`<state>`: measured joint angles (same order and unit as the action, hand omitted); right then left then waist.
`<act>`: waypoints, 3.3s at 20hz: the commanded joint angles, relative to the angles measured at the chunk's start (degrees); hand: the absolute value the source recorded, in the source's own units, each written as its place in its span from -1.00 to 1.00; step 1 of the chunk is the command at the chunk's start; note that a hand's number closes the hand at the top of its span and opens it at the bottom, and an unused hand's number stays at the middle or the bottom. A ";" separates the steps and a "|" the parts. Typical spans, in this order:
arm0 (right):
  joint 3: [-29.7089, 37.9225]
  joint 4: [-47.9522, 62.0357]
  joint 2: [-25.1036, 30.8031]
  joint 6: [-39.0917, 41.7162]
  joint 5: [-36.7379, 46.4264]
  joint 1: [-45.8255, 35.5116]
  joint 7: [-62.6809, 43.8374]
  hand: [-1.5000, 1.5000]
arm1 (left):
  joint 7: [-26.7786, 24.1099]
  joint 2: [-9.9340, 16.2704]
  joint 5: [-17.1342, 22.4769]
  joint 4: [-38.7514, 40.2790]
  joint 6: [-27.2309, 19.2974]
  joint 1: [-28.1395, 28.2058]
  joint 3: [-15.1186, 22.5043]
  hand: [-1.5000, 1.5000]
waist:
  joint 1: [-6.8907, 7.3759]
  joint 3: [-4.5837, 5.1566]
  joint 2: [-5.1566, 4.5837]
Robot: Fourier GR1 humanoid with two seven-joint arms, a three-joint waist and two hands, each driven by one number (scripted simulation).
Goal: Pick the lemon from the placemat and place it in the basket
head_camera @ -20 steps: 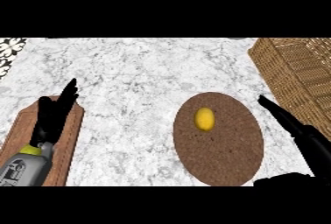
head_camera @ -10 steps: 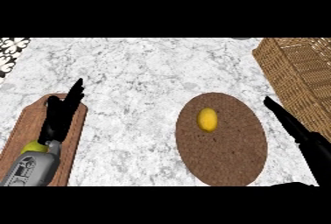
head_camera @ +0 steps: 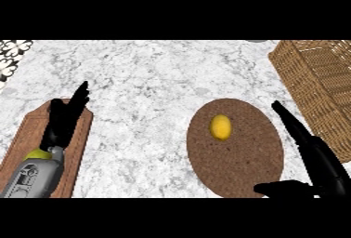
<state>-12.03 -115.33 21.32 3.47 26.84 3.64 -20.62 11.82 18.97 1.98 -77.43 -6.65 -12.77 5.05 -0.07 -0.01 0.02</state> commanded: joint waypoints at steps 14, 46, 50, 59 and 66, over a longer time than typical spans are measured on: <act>-0.89 18.89 -12.27 -2.87 10.52 -8.34 7.65 -1.00 | -2.17 -4.00 -4.77 3.26 4.81 -1.27 -5.17 0.00 | 0.05 0.01 -0.04; 3.99 43.86 -21.17 -7.39 14.88 -18.94 15.61 -1.00 | 3.14 -9.23 -10.95 -3.40 6.54 0.02 -7.72 0.00 | 0.19 0.00 -0.04; 2.98 44.25 -19.24 -7.29 18.62 -20.96 15.43 1.00 | 2.30 -8.23 -9.76 -5.03 7.80 1.40 -8.87 0.00 | 0.34 0.00 -0.03; 0.39 40.96 -18.44 -10.44 25.99 -19.07 16.15 1.00 | 1.56 -9.66 -11.38 -7.31 7.01 4.48 -8.32 0.00 | 0.19 0.01 0.02; -3.96 51.34 -8.68 4.57 37.53 -28.76 7.77 1.00 | 4.29 -7.68 -9.67 -6.36 8.61 0.16 -9.98 0.00 | 1.48 0.16 -0.07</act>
<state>-13.74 -68.74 7.44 -0.57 58.73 -21.26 -8.58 15.04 10.81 -7.86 -82.72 1.89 -11.56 -4.60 0.79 0.24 0.46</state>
